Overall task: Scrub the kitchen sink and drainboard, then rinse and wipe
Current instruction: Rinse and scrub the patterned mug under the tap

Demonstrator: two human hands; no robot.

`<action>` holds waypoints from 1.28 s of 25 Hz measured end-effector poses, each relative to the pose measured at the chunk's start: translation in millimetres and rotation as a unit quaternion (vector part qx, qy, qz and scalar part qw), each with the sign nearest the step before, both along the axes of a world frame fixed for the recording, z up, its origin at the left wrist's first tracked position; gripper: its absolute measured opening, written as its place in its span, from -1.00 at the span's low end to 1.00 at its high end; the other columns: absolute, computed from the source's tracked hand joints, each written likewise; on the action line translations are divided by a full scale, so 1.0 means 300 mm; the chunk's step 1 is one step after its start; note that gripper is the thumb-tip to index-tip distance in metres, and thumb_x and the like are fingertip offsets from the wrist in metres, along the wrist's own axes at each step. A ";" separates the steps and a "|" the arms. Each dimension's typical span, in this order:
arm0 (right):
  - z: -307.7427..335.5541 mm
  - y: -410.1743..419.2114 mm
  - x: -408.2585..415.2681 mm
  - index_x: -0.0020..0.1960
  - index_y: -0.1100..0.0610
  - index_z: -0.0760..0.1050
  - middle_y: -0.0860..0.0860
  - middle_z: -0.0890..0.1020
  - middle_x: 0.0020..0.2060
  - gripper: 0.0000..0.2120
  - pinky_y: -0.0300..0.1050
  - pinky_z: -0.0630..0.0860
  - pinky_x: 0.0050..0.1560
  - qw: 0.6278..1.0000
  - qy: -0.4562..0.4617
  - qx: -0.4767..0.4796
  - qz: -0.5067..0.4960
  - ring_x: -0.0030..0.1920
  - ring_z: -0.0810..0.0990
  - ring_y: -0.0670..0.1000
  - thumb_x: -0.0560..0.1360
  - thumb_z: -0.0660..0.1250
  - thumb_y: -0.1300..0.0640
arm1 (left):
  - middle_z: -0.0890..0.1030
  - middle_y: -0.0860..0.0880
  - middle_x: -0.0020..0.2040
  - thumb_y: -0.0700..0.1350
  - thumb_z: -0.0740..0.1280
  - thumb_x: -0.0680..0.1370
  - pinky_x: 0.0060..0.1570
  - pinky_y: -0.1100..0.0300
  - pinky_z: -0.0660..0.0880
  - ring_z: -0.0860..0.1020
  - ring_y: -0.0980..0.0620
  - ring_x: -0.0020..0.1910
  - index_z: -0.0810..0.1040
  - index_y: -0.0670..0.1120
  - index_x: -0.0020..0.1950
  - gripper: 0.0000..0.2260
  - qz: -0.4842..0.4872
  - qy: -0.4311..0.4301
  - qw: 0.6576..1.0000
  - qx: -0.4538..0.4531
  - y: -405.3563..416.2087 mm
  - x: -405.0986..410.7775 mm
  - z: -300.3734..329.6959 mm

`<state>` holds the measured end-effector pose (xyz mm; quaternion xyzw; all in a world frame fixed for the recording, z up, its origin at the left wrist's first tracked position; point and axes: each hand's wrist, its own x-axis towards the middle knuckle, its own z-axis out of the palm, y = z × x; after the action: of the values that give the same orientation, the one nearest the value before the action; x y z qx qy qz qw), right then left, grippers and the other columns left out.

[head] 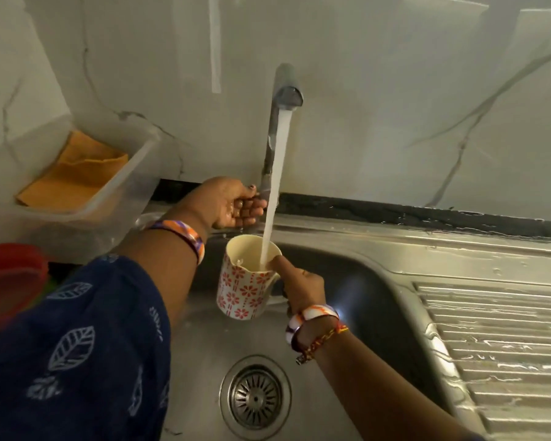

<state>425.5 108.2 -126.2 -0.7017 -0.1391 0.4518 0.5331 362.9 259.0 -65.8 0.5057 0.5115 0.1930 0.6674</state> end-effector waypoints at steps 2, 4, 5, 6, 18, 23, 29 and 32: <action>-0.012 -0.005 0.005 -0.33 0.18 0.46 0.05 0.50 -0.40 -0.75 -0.19 0.28 -0.36 1.000 -0.012 0.009 -0.012 -0.37 0.40 -0.05 0.42 0.41 0.07 | 0.60 -0.03 -0.53 -0.12 0.15 0.63 -0.14 0.16 0.51 0.56 0.03 -0.28 0.49 -0.18 -0.18 -0.74 -0.003 0.041 0.999 0.026 0.000 0.008 -0.006; -0.015 -0.010 0.003 -0.35 0.19 0.46 0.08 0.51 -0.38 -0.74 -0.19 0.31 -0.35 1.000 -0.022 0.009 -0.010 -0.35 0.42 -0.02 0.41 0.42 0.08 | 0.60 -0.05 -0.47 -0.08 0.15 0.63 -0.15 0.18 0.49 0.53 0.03 -0.31 0.48 -0.17 -0.21 -0.72 -0.005 0.081 0.995 0.055 -0.012 0.013 -0.015; -0.010 -0.014 0.001 -0.33 0.19 0.48 0.09 0.52 -0.36 -0.76 -0.20 0.31 -0.34 1.000 -0.019 0.007 -0.006 -0.32 0.43 -0.01 0.40 0.42 0.08 | 0.59 -0.06 -0.40 -0.05 0.16 0.63 -0.17 0.20 0.48 0.51 0.03 -0.31 0.47 -0.16 -0.21 -0.71 -0.001 0.094 0.993 0.065 -0.016 0.015 -0.015; 0.000 -0.020 -0.003 -0.29 0.20 0.50 0.10 0.53 -0.33 -0.78 -0.19 0.31 -0.33 1.000 -0.006 0.004 -0.005 -0.30 0.44 0.00 0.40 0.42 0.07 | 0.55 -0.07 -0.34 -0.02 0.16 0.63 -0.19 0.21 0.46 0.49 0.03 -0.32 0.46 -0.16 -0.21 -0.70 0.003 0.107 0.992 0.071 -0.021 0.016 -0.011; 0.065 -0.043 0.036 -0.35 0.15 0.48 0.04 0.51 -0.36 -0.74 -0.23 0.33 -0.42 1.000 -0.011 0.007 0.004 -0.35 0.43 -0.03 0.41 0.42 0.04 | 0.47 -0.10 -0.33 0.19 0.16 0.58 -0.32 0.25 0.37 0.39 0.04 -0.39 0.43 -0.18 -0.22 -0.56 0.002 0.217 0.971 0.099 -0.027 0.019 -0.020; 0.064 -0.050 0.049 -0.34 0.15 0.47 0.03 0.51 -0.37 -0.76 -0.21 0.30 -0.37 1.000 -0.008 0.004 0.002 -0.32 0.44 -0.04 0.41 0.41 0.06 | 0.50 -0.12 -0.29 0.19 0.18 0.57 -0.21 0.22 0.43 0.43 0.01 -0.34 0.45 -0.19 -0.18 -0.57 0.006 0.198 0.975 0.101 -0.016 0.012 -0.030; 0.068 -0.042 0.045 -0.33 0.15 0.46 0.03 0.52 -0.36 -0.75 -0.21 0.28 -0.40 1.000 -0.011 0.002 0.011 -0.33 0.44 -0.04 0.42 0.41 0.04 | 0.50 -0.12 -0.29 0.20 0.18 0.56 -0.24 0.21 0.44 0.44 0.01 -0.34 0.46 -0.19 -0.17 -0.56 -0.001 0.193 0.976 0.100 -0.010 0.006 -0.036; 0.069 -0.035 0.045 -0.35 0.15 0.45 0.02 0.51 -0.38 -0.74 -0.20 0.29 -0.38 1.000 -0.021 0.003 0.017 -0.33 0.43 -0.04 0.43 0.40 0.05 | 0.51 -0.12 -0.28 0.20 0.18 0.56 -0.29 0.23 0.43 0.45 0.02 -0.35 0.46 -0.19 -0.16 -0.56 0.001 0.186 0.977 0.100 -0.013 0.006 -0.035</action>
<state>439.1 97.6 -105.4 -0.7067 -0.1636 0.4459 0.5245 364.6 255.1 -76.3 0.5963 0.6055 0.1465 0.5062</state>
